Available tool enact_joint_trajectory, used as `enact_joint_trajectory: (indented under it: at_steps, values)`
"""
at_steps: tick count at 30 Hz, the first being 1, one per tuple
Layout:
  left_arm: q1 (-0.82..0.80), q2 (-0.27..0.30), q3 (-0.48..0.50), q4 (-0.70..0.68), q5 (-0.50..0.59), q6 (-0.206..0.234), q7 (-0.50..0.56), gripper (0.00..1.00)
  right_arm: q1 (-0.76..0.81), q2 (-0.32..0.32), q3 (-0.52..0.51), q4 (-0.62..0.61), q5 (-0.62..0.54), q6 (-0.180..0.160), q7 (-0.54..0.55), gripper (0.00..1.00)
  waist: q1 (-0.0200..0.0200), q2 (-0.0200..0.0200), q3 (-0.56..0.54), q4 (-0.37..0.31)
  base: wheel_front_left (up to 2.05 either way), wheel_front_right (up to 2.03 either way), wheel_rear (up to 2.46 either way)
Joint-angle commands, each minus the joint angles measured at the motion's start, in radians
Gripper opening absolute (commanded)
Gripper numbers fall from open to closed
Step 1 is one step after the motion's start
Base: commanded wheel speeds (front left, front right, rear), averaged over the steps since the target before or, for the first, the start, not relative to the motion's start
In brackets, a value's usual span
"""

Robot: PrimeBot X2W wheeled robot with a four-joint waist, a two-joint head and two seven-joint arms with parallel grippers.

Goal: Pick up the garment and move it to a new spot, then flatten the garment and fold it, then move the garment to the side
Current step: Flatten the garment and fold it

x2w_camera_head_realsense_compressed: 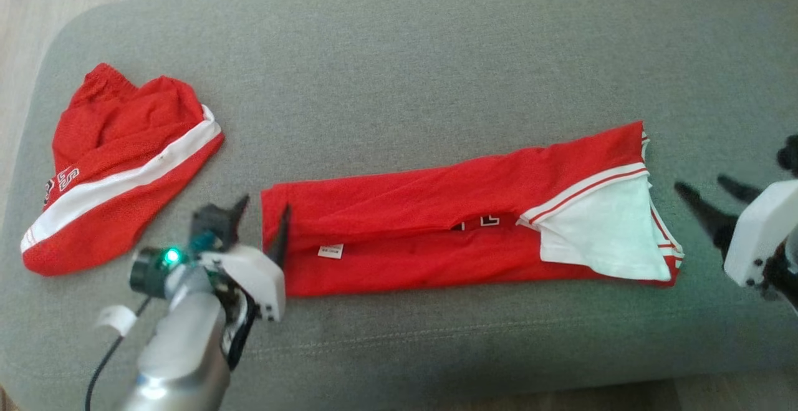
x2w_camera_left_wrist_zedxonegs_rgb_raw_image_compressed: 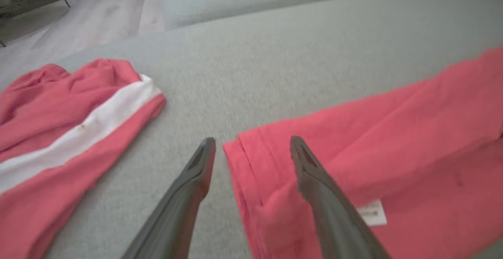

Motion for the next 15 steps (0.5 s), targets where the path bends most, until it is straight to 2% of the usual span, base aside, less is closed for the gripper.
enact_joint_trajectory:
  at_steps: [1,8,15]
  values:
    - [-0.024,0.03,0.053,-0.053,-0.015,0.015,-0.013,1.0,-0.02,-0.004,-0.017,-0.05,-0.017,0.0,-0.037,1.0,0.0001,-0.0001,-0.003,0.002,0.0,0.0,0.0]
    - [0.043,0.015,0.196,-0.336,-0.077,0.066,-0.014,1.0,-0.03,0.123,-0.061,-0.103,-0.114,0.0,-0.268,1.0,0.0001,-0.0001,-0.013,0.006,0.0,0.0,0.0]
    - [0.166,-0.039,0.306,-0.59,-0.073,0.065,-0.015,1.0,-0.006,0.262,-0.052,-0.088,-0.216,0.0,-0.54,1.0,0.0001,-0.0001,-0.011,0.002,0.0,0.0,0.0]
